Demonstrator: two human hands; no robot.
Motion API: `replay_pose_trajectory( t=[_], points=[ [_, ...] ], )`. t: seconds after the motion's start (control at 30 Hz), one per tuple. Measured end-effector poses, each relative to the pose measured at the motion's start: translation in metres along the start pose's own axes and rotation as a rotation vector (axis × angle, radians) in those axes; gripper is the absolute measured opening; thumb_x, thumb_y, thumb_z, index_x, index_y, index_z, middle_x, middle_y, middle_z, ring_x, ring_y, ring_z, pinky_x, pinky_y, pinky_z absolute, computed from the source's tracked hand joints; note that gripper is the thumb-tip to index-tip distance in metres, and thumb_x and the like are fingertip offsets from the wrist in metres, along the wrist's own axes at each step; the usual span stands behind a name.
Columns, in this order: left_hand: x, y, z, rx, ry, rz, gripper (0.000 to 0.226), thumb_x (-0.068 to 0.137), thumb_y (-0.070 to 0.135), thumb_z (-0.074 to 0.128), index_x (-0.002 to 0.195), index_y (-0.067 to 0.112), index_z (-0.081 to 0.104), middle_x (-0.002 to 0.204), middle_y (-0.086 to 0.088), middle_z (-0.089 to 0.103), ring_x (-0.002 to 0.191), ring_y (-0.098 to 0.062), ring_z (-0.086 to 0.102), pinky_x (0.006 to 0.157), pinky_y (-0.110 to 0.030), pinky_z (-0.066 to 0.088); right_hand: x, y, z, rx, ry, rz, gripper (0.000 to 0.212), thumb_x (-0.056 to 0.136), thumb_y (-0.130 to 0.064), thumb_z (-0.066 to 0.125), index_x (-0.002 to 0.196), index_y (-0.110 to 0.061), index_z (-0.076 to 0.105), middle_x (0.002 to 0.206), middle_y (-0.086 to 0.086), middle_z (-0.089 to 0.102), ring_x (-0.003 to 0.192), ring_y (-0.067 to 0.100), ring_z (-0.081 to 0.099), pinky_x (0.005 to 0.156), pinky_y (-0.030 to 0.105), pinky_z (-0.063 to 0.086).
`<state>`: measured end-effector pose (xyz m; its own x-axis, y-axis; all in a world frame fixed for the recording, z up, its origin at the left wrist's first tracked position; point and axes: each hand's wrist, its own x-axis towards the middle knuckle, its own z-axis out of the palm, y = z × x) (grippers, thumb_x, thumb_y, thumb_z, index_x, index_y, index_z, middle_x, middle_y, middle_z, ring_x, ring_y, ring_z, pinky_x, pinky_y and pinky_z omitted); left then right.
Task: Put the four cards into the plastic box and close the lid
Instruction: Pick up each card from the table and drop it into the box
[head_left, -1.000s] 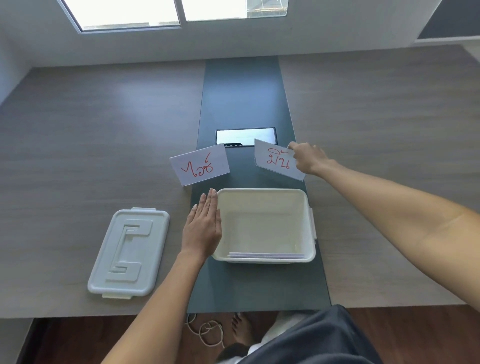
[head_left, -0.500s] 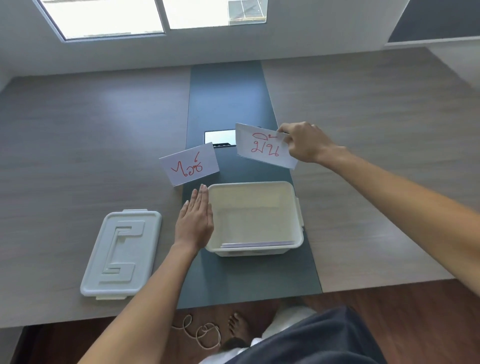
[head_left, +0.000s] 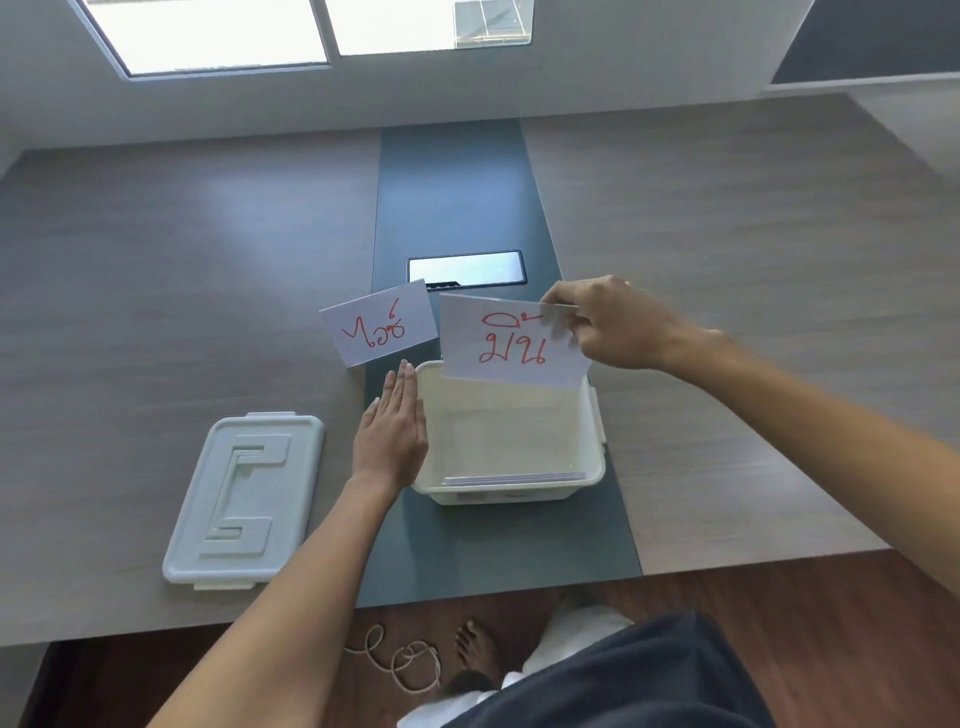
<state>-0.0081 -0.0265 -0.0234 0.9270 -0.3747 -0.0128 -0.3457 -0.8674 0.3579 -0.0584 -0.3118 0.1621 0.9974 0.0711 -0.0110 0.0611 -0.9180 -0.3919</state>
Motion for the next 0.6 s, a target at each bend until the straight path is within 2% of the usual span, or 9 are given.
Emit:
replay_pose_trajectory(
  t=[0.23, 0.47, 0.6],
  points=[
    [0.0, 0.001, 0.002, -0.092, -0.002, -0.012, 0.055, 0.106, 0.033, 0.013, 0.159, 0.019, 0.006, 0.166, 0.008, 0.004, 0.152, -0.006, 0.004, 0.124, -0.031, 0.014, -0.016, 0.007, 0.026, 0.035, -0.156, 0.019, 0.044, 0.08, -0.001, 0.049, 0.115, -0.022, 0.066, 0.104, -0.004, 0.075, 0.093, 0.022, 0.069, 0.078, 0.042, 0.058],
    [0.001, -0.003, 0.005, -0.114, -0.009, 0.0, 0.056, 0.105, 0.035, 0.008, 0.159, 0.02, 0.004, 0.166, 0.008, 0.002, 0.152, -0.005, 0.003, 0.123, -0.03, 0.014, -0.033, 0.007, 0.067, 0.039, -0.303, 0.058, 0.047, 0.085, -0.001, 0.049, 0.122, -0.026, 0.067, 0.113, -0.005, 0.072, 0.098, 0.018, 0.067, 0.079, 0.033, 0.055],
    [0.001, -0.004, 0.006, -0.107, -0.007, -0.002, 0.056, 0.105, 0.034, 0.009, 0.159, 0.018, 0.005, 0.166, 0.007, 0.003, 0.152, -0.006, 0.003, 0.123, -0.03, 0.013, -0.039, 0.009, 0.088, 0.048, -0.384, 0.106, 0.05, 0.086, -0.002, 0.048, 0.124, -0.028, 0.066, 0.119, -0.002, 0.07, 0.105, 0.02, 0.063, 0.088, 0.036, 0.054]
  ],
)
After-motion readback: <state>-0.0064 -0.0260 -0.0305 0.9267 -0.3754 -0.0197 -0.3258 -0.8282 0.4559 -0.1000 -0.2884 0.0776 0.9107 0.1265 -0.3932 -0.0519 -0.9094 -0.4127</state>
